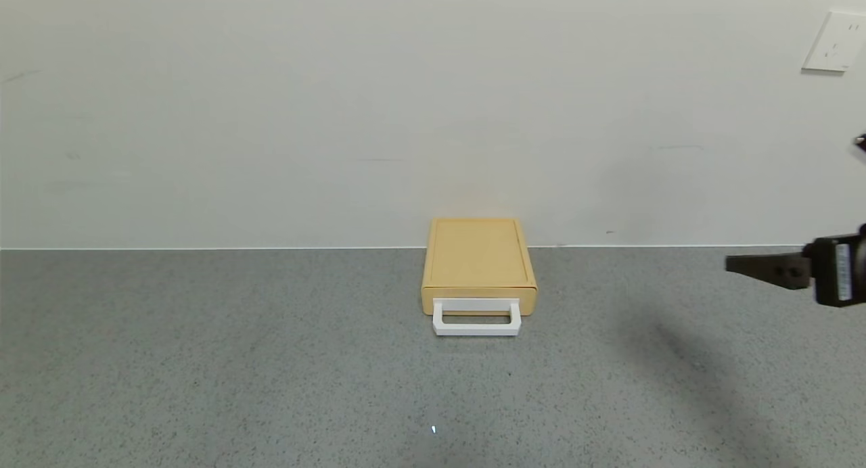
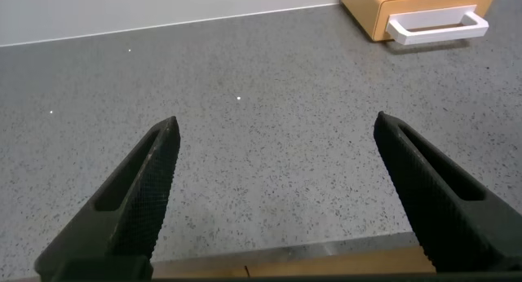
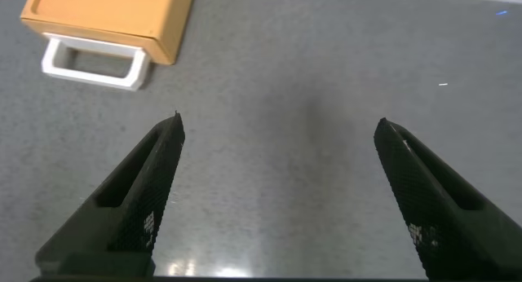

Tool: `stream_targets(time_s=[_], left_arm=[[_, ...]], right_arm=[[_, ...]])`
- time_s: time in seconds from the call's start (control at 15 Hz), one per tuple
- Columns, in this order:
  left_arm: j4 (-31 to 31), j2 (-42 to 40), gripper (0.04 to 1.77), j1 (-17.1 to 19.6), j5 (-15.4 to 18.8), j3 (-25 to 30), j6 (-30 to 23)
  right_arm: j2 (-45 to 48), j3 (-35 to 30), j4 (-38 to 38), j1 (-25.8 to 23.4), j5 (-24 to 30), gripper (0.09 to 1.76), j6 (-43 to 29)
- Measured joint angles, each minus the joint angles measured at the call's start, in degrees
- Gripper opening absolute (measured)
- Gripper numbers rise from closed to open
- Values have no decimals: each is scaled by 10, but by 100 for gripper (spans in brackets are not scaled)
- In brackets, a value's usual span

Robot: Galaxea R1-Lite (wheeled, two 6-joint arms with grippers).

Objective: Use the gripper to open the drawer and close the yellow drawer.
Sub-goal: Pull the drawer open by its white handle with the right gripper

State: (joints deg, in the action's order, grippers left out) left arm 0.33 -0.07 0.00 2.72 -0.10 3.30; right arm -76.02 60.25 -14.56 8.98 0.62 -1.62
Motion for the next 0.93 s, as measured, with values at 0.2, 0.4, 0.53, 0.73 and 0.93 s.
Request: stream_targets(time_s=[0.2,0.4,0.53,0.73,0.93], left_arm=[[0,0,172,0,0,0,0],[0,0,172,0,0,0,0],[0,0,172,0,0,0,0],[0,0,172,0,0,0,0],[0,0,172,0,0,0,0]], right_arm=[[-123,73,-17,74,-32,171,-82],[-232,172,-102,121,-48,171,-181],[-294,236,-173,142,-50,171,-248],[-380,313,-236,176,-51,171,-335],[-448,398,-275,198,-49,171,-398]])
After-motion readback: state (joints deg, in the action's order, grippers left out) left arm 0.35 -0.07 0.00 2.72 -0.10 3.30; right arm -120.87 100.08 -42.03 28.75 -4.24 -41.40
